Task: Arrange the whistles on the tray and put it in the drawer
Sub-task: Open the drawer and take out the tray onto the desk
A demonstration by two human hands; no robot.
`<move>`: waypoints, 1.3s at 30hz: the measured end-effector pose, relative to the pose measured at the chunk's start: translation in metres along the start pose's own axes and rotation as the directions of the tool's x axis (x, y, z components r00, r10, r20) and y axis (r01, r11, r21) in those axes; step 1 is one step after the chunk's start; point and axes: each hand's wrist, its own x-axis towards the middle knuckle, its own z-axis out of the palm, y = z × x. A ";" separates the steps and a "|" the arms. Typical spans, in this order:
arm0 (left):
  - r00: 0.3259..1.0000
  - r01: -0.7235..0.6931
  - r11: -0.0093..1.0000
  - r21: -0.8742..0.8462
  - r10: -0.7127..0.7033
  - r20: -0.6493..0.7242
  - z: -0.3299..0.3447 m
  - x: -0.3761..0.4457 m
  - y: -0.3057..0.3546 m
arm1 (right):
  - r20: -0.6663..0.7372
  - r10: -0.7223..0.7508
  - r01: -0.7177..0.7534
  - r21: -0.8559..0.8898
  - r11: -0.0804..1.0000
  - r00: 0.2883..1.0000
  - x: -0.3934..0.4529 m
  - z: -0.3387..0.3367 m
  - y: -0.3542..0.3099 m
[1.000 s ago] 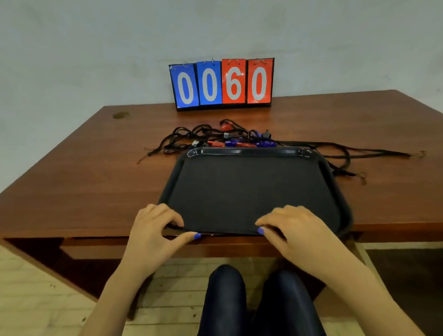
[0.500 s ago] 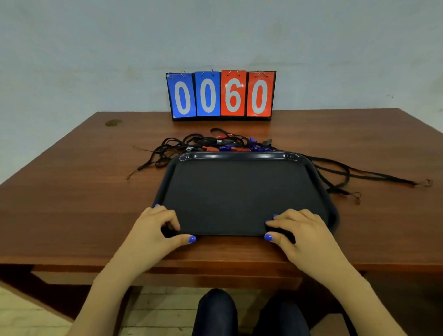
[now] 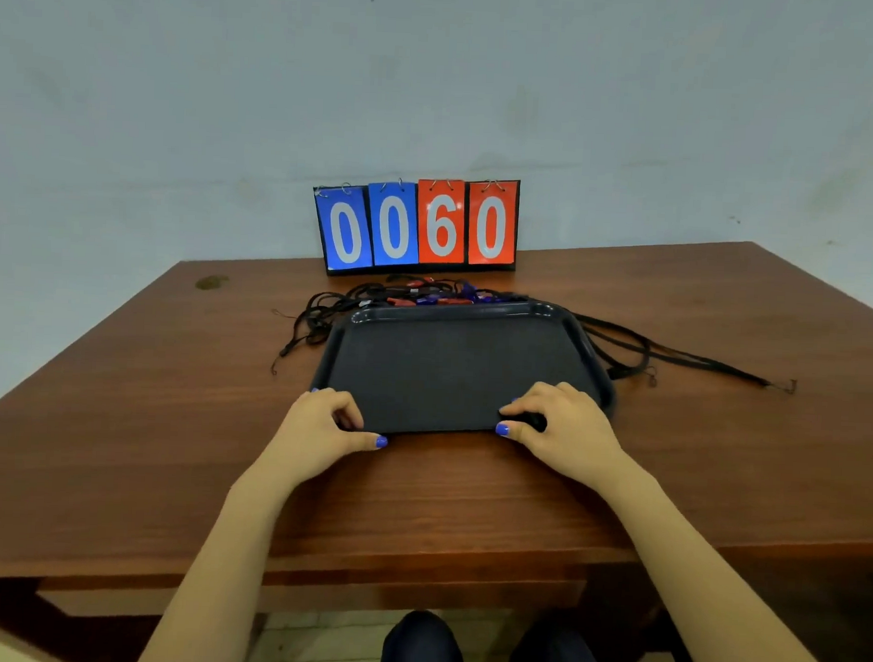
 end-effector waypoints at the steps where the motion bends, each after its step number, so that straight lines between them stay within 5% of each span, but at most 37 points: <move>1: 1.000 0.009 1.000 0.001 -0.009 0.013 0.000 0.003 0.001 | -0.012 0.003 -0.003 -0.004 1.000 1.000 0.001 0.000 0.000; 6: 0.997 -0.079 0.984 0.157 0.081 -0.005 0.017 -0.007 0.018 | 0.041 -0.012 0.013 -0.038 0.999 0.999 -0.005 -0.001 0.002; 10: 0.925 -0.375 0.918 0.127 0.379 -0.010 0.052 -0.045 0.066 | 0.043 0.003 0.000 -0.067 0.998 0.999 -0.049 -0.007 0.011; 16: 0.765 -0.632 0.772 0.063 0.609 0.210 0.132 -0.089 0.140 | 0.007 0.356 -0.354 -0.084 0.931 0.934 -0.173 -0.038 0.062; 19: 0.696 -0.698 0.710 0.086 0.647 0.310 0.174 -0.108 0.179 | -0.076 0.599 -0.601 -0.004 0.799 0.797 -0.251 -0.048 0.079; 21: 0.658 -0.749 0.635 0.189 0.679 0.327 0.196 -0.120 0.193 | -0.112 0.763 -0.770 -0.055 0.635 0.637 -0.302 -0.044 0.084; 24: 0.689 -0.724 0.649 0.232 0.676 0.261 0.215 -0.135 0.195 | -0.177 0.937 -0.952 -0.110 0.286 0.302 -0.366 -0.018 0.071; 27: 0.749 -0.662 0.709 0.243 0.633 0.194 0.224 -0.135 0.189 | -0.246 0.960 -0.990 0.087 -0.114 -0.132 -0.396 0.008 0.052; 29: 0.753 -0.654 0.702 0.283 0.641 0.150 0.217 -0.128 0.188 | -0.229 0.937 -0.925 0.335 -0.179 -0.265 -0.394 0.012 0.050; 39: 0.726 -0.675 0.636 0.375 0.663 0.183 0.215 -0.124 0.190 | -0.297 0.921 -0.667 0.743 0.058 -0.251 -0.340 0.020 0.068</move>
